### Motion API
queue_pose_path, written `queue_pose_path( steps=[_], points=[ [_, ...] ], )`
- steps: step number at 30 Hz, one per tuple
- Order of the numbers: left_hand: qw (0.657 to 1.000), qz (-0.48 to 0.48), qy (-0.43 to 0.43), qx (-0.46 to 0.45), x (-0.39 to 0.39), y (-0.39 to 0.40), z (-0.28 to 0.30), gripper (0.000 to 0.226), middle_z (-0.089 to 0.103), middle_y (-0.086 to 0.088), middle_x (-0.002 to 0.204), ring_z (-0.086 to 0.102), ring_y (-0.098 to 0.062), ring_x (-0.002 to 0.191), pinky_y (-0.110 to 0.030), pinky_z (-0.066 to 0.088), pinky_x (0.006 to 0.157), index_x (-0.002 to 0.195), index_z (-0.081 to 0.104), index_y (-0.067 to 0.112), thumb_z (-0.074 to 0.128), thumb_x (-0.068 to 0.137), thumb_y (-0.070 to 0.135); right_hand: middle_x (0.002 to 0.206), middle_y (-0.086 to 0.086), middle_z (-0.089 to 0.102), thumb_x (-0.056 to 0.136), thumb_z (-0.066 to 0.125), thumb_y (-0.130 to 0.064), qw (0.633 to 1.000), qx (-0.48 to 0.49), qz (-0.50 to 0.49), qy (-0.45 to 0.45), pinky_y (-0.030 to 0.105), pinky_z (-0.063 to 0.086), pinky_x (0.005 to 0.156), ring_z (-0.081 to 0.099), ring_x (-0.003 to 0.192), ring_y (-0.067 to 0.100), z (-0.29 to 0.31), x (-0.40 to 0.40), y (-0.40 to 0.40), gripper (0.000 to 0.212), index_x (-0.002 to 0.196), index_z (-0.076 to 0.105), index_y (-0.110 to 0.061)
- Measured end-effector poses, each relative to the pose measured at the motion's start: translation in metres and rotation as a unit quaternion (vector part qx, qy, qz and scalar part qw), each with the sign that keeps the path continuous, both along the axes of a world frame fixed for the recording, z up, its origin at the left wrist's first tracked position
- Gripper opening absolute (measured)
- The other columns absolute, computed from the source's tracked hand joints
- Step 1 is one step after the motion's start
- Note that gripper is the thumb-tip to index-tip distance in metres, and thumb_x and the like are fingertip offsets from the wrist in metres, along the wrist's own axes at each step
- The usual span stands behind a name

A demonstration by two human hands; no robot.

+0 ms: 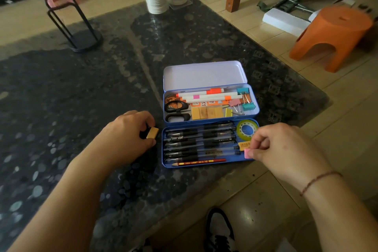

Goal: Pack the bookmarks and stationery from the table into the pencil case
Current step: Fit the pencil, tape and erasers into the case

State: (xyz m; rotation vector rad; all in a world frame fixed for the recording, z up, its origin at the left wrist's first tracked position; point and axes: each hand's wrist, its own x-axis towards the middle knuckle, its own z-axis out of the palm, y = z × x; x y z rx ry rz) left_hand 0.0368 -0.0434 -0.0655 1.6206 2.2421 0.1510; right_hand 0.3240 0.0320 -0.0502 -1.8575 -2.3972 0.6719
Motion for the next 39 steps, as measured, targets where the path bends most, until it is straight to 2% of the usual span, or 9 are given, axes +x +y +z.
queue_pose_path(
  steps=[16, 23, 27, 31, 34, 36, 39],
  points=[
    [1.000, -0.003, -0.002, 0.000, 0.0016, 0.0002, 0.0010, 0.029, 0.051, 0.014, 0.093, 0.055, -0.013, 0.088, -0.034, 0.048, 0.078, 0.102, 0.056, 0.033, 0.071, 0.077, 0.034, 0.056, -0.014, 0.061, 0.074, 0.078, -0.030, 1.000, -0.015, 0.010, 0.006, 0.019, 0.034, 0.043, 0.053, 0.055, -0.003, -0.0023, 0.0012, 0.0002, 0.021, 0.060, 0.063, -0.027],
    [1.000, 0.000, 0.006, 0.014, 0.0015, 0.0003, -0.0004, 0.027, 0.052, 0.013, 0.092, 0.054, -0.014, 0.087, -0.034, 0.049, 0.078, 0.101, 0.055, 0.031, 0.069, 0.078, 0.035, 0.053, -0.014, 0.060, 0.072, 0.079, -0.028, 0.999, -0.023, 0.015, 0.018, 0.016, 0.031, 0.042, 0.051, 0.052, -0.006, -0.0032, 0.0022, 0.0010, 0.021, 0.060, 0.062, -0.027],
    [1.000, 0.000, 0.006, 0.013, 0.0011, 0.0009, -0.0007, 0.027, 0.051, 0.013, 0.091, 0.054, -0.012, 0.086, -0.032, 0.048, 0.076, 0.101, 0.054, 0.032, 0.069, 0.078, 0.036, 0.055, -0.014, 0.064, 0.075, 0.076, -0.029, 0.998, -0.046, 0.014, 0.029, 0.019, 0.036, 0.047, 0.057, 0.055, -0.002, -0.0036, 0.0016, 0.0016, 0.014, 0.068, 0.063, -0.030],
    [1.000, 0.001, 0.005, 0.008, 0.0011, 0.0011, -0.0004, 0.028, 0.051, 0.014, 0.092, 0.054, -0.011, 0.087, -0.032, 0.048, 0.076, 0.102, 0.054, 0.033, 0.069, 0.079, 0.035, 0.066, -0.013, 0.064, 0.081, 0.067, -0.020, 0.998, -0.048, 0.003, 0.042, 0.019, 0.036, 0.048, 0.056, 0.061, 0.000, -0.0042, 0.0025, 0.0011, 0.015, 0.074, 0.066, -0.033],
    [1.000, 0.002, 0.005, 0.005, 0.0019, 0.0011, 0.0003, 0.028, 0.050, 0.014, 0.092, 0.055, -0.011, 0.087, -0.032, 0.049, 0.077, 0.102, 0.053, 0.033, 0.069, 0.079, 0.035, 0.054, -0.015, 0.056, 0.082, 0.066, -0.016, 0.998, -0.039, 0.003, 0.040, 0.015, 0.031, 0.046, 0.049, 0.052, -0.002, -0.0035, 0.0024, 0.0009, 0.020, 0.078, 0.070, -0.034],
    [1.000, 0.003, 0.004, 0.005, 0.0023, 0.0014, 0.0010, 0.028, 0.050, 0.015, 0.091, 0.054, -0.011, 0.087, -0.031, 0.048, 0.077, 0.102, 0.053, 0.033, 0.069, 0.079, 0.035, 0.049, -0.014, 0.055, 0.080, 0.068, -0.015, 0.998, -0.036, 0.005, 0.043, 0.016, 0.031, 0.046, 0.049, 0.050, -0.002, -0.0028, 0.0007, 0.0006, 0.019, 0.076, 0.069, -0.033],
    [1.000, 0.003, 0.007, 0.004, 0.0033, 0.0011, 0.0016, 0.027, 0.051, 0.014, 0.092, 0.055, -0.011, 0.087, -0.031, 0.048, 0.076, 0.102, 0.054, 0.033, 0.068, 0.079, 0.035, 0.054, -0.014, 0.062, 0.077, 0.074, -0.020, 0.998, -0.032, 0.002, 0.045, 0.017, 0.033, 0.046, 0.055, 0.055, -0.003, -0.0022, -0.0004, -0.0001, 0.018, 0.065, 0.065, -0.031]
  ],
)
